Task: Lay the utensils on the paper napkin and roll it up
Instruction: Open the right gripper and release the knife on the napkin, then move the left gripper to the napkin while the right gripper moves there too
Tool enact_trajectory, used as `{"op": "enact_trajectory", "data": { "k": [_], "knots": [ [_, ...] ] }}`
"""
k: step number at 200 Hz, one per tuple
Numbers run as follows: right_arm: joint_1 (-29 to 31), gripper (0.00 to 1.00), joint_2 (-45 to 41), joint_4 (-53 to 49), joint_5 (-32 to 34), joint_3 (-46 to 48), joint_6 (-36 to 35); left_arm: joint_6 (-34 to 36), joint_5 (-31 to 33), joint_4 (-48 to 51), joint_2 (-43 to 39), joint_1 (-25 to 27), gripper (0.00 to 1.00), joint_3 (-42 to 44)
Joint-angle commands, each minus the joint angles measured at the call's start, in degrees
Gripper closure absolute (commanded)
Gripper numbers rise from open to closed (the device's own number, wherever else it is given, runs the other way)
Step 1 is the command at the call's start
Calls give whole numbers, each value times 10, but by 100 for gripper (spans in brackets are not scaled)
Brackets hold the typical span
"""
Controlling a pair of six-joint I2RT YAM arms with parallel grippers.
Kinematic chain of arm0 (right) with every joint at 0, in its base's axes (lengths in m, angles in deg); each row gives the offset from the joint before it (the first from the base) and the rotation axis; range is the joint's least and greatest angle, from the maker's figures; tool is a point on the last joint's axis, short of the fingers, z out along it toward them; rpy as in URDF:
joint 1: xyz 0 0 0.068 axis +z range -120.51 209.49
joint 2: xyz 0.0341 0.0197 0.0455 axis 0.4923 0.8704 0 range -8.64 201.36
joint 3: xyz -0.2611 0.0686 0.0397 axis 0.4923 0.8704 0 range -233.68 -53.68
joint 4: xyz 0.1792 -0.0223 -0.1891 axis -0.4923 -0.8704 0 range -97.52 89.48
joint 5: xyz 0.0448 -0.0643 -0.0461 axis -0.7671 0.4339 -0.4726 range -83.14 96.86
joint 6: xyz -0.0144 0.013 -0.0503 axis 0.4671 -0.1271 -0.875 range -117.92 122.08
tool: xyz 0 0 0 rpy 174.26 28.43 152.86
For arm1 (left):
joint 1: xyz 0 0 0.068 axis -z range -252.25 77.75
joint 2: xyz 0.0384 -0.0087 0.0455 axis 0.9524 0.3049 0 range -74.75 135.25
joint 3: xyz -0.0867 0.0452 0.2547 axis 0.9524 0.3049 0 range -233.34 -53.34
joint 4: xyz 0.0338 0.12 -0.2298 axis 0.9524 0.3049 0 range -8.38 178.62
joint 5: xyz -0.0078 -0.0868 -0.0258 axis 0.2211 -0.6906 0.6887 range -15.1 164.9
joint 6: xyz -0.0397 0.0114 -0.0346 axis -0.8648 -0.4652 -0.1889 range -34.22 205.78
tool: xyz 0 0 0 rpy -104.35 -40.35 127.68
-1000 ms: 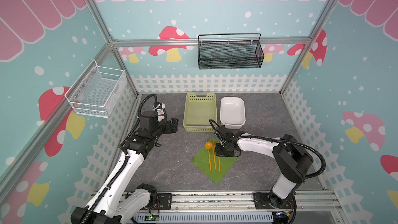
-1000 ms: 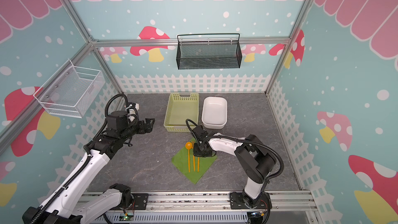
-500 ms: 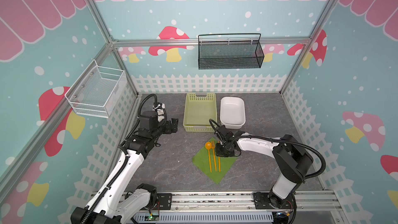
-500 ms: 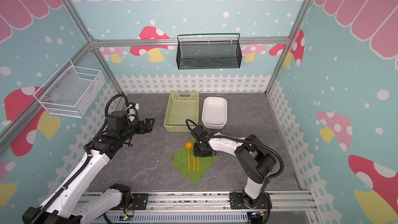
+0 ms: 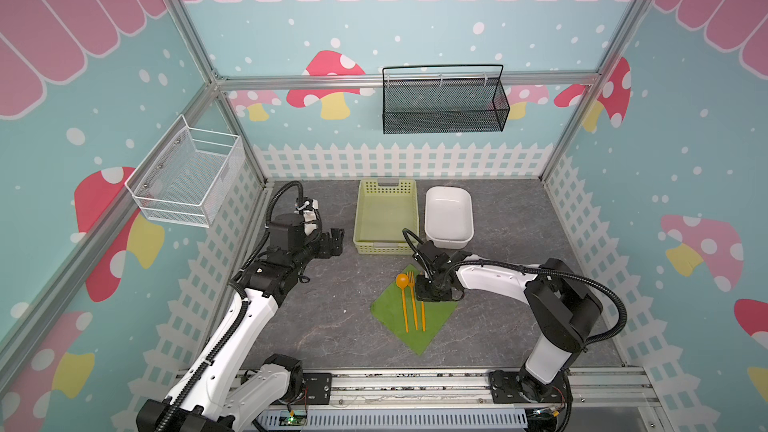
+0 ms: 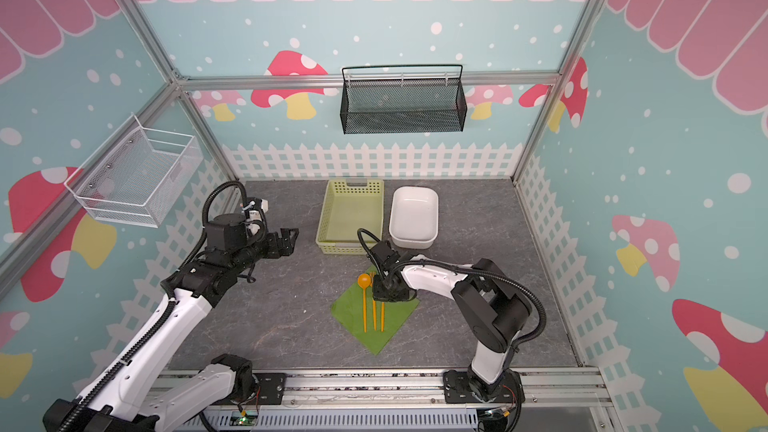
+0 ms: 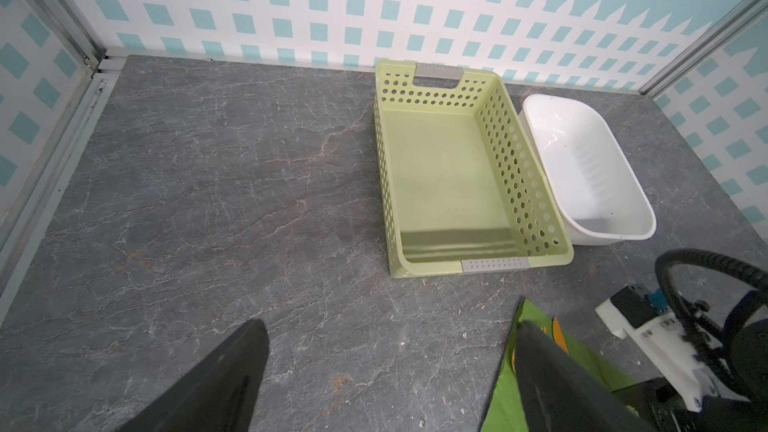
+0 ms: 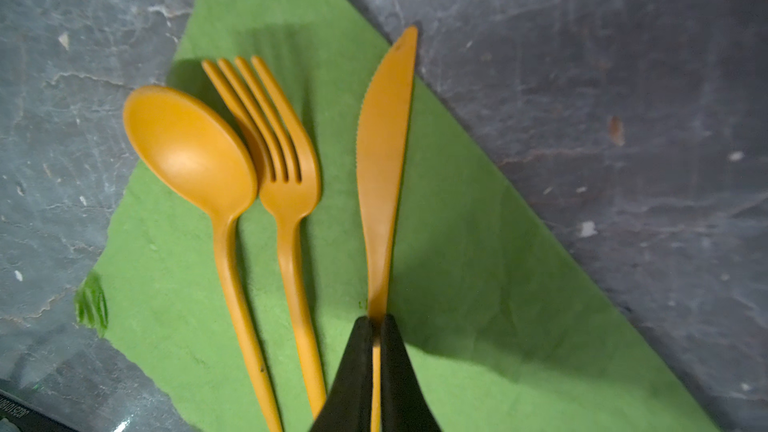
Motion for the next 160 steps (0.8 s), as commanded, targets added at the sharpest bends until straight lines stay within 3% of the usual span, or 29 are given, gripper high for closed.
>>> {"op": "enact_trajectory", "data": {
  "k": [1,29,160],
  "knots": [
    [4,91,12,-15,7,-12,-1,2,5,7,-9,-3,6,3],
    [4,86,15,-15,6,-14,-2,2,6,7,-9,-3,6,4],
    [4,90,16,-24,19,-24,-5,3,8,8,-9,-3,6,3]
  ]
}}
